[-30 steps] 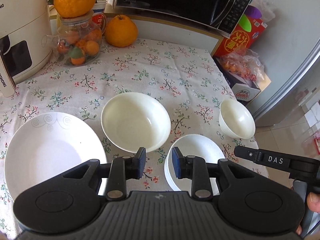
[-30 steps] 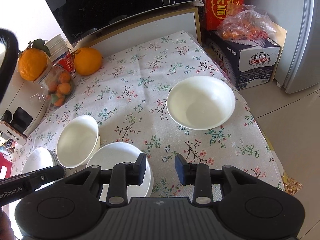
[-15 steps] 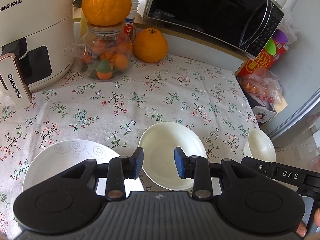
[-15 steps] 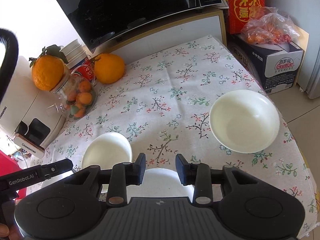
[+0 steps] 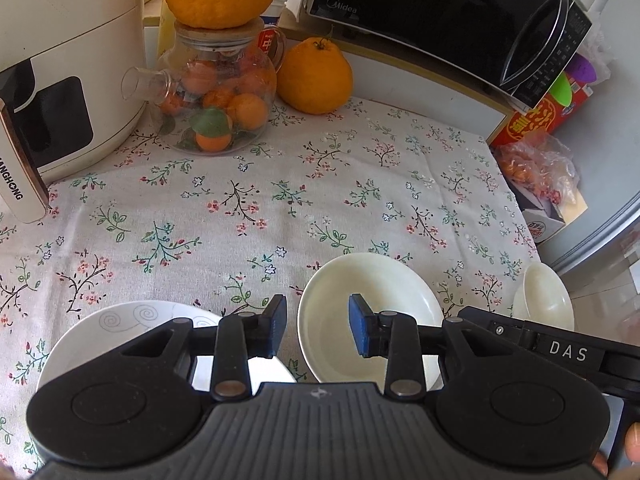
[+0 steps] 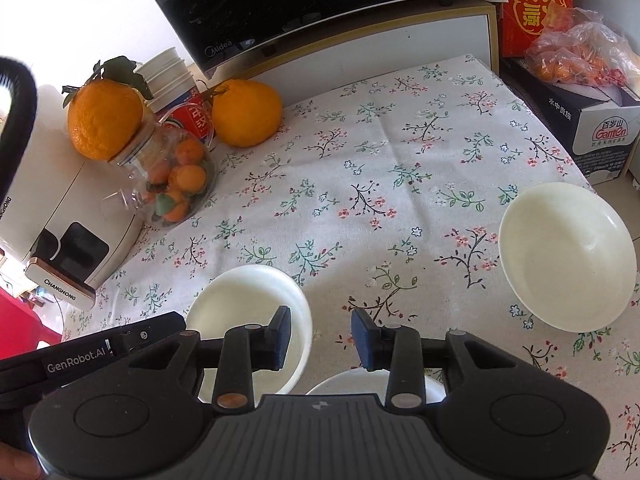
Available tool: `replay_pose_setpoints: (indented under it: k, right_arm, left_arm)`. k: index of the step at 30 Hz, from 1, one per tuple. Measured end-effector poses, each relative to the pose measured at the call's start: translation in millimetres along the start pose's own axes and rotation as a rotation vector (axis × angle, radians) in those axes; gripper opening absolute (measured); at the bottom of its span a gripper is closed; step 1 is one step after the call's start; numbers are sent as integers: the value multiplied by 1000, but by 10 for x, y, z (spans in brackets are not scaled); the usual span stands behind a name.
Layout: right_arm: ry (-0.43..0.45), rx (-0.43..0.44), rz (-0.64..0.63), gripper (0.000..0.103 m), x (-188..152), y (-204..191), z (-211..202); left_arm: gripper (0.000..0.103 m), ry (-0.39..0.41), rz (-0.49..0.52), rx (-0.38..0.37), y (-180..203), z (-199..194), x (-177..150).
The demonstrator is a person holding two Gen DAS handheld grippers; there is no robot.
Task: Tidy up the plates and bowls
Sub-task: 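Close both grippers on the rim of the nested bowls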
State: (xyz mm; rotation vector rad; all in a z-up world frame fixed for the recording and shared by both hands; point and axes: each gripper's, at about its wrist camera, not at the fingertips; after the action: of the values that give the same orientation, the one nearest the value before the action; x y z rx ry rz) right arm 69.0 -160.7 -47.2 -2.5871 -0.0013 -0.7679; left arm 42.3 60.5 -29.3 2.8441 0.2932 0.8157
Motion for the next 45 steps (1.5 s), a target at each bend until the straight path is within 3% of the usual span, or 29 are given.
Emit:
replay_pose_setpoints:
  k: [31,39,45]
  right_arm:
    - [-78,-3,-58,28,7,-106,411]
    - [-80,16,-58,9,2,-110,436]
    - [-65,19,-51,5,17,-89,398]
  left_arm:
    - [29,-60,9,-14,-56,224,20]
    - [21,-63,13,-17,-46,232,8]
    - [19,-42,16,-17,-50,189,14]
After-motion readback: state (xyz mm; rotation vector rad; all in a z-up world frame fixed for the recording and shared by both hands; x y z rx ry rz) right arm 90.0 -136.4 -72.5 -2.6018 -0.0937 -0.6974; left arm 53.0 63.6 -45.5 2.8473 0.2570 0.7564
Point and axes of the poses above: each gripper's, at about its wrist camera, not at the fingertips, and z roughly the way its jaws point, y to its right, x to its top, and after that the axes turned 5 degrees about x, right-handed
